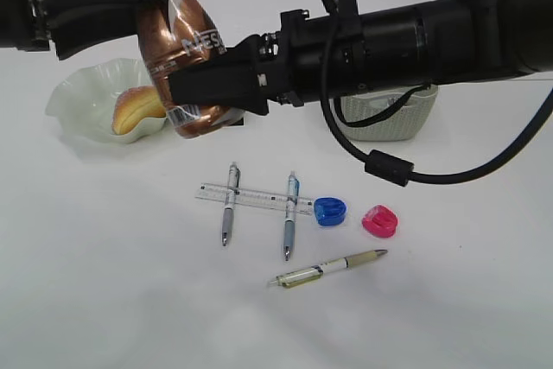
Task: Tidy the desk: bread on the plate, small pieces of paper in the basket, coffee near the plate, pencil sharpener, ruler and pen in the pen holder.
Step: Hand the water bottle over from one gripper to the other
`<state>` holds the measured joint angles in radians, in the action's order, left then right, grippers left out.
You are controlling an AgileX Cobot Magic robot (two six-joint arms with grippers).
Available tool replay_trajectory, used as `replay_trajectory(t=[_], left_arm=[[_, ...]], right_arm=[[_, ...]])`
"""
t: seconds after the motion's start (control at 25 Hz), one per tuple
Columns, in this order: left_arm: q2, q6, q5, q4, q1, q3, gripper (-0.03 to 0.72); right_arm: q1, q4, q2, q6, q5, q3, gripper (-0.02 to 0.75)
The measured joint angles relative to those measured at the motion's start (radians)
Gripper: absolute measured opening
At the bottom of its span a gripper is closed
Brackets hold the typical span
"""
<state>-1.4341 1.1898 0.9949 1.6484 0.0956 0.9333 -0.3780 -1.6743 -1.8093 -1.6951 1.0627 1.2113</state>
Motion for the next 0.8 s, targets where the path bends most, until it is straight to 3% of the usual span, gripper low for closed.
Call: replay_trajectory(t=[0.4, 0.8], left_arm=[[-0.069, 0.088, -0.041, 0.108, 0.092, 0.000, 0.472], [-0.098, 0.100, -0.042, 0.135, 0.111, 0.002, 0.502]], right_arm=[[0.009, 0.006, 0.002, 0.002, 0.028, -0.004, 0.376], [0.015, 0.032, 0.002, 0.015, 0.029, -0.004, 0.376]])
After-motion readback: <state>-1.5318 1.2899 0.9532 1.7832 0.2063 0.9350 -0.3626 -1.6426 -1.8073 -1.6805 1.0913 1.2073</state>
